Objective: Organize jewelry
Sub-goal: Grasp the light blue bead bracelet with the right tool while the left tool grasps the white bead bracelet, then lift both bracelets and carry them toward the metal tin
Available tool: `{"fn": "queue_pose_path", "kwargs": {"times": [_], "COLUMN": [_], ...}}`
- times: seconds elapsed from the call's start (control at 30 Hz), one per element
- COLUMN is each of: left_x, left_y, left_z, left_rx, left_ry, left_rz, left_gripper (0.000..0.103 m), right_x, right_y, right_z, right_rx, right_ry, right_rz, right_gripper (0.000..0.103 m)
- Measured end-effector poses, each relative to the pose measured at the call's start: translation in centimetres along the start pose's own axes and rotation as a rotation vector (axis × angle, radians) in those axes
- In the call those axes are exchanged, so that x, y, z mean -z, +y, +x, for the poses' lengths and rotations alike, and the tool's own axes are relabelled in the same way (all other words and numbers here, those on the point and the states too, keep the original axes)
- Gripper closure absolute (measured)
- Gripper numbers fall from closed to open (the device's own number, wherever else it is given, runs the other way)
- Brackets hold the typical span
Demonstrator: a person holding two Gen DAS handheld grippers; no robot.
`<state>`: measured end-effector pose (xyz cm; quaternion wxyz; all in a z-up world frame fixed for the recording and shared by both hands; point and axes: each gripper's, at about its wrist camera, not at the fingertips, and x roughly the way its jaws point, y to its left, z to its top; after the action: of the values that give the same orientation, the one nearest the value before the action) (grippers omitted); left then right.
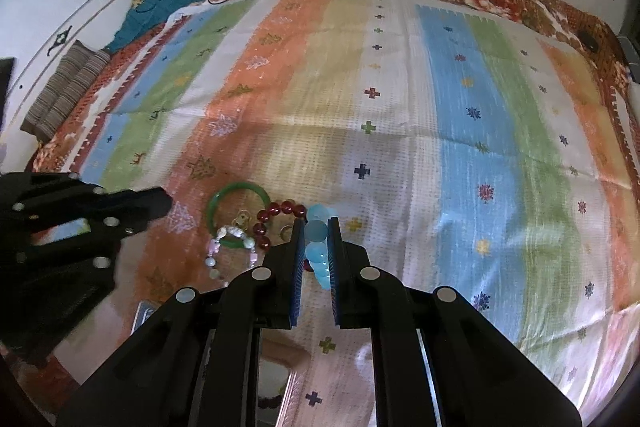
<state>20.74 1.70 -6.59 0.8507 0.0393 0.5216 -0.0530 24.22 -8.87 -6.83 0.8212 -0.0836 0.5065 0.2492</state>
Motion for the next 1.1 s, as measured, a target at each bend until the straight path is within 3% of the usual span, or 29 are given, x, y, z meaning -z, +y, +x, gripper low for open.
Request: {"fn": "queue_pose_path", "kwargs": {"times": [0.23,0.33,0.5,0.73,0.83,1.1], "left_x": [1.1,1.6,2.0,2.5,2.5,2.6], "left_y": [0.8,0.9,1.3,1.9,2.1,1.2], "left_z": [3.5,4.7,6.0,7.7,8.3,9.5], "left_rx": [-0.004,-0.011,-0.005,0.000,0.037,0.022], "left_ry": [0.115,0.156,0.192,0.255,0.264,0.294], "left_rz": [-0.034,-0.033,-0.067,-0.119,-0.139,-0.108], "left_gripper": [0.095,0.078,0.071,0.071,0.071,0.071], "right_x": [0.2,0.1,0.1,0.2,0.2,0.1], "right_y": [0.0,-0.1,-0.2,-0.3,-0.3,-0.6], "right_z": [-0.2,0.0,0.1,0.2,0.2,0.4], "right_rx": [-0.009,-0.011,-0.014,-0.017,-0.017,-0.018], "right_ry": [0.002,0.007,0.013,0.016,0.017,0.023], "right_rz": [-0.004,-0.004,-0.002,0.001,0.001,0.004], "right_gripper": [0.091,0.091,0.091,0.091,0.091,0.091]}}
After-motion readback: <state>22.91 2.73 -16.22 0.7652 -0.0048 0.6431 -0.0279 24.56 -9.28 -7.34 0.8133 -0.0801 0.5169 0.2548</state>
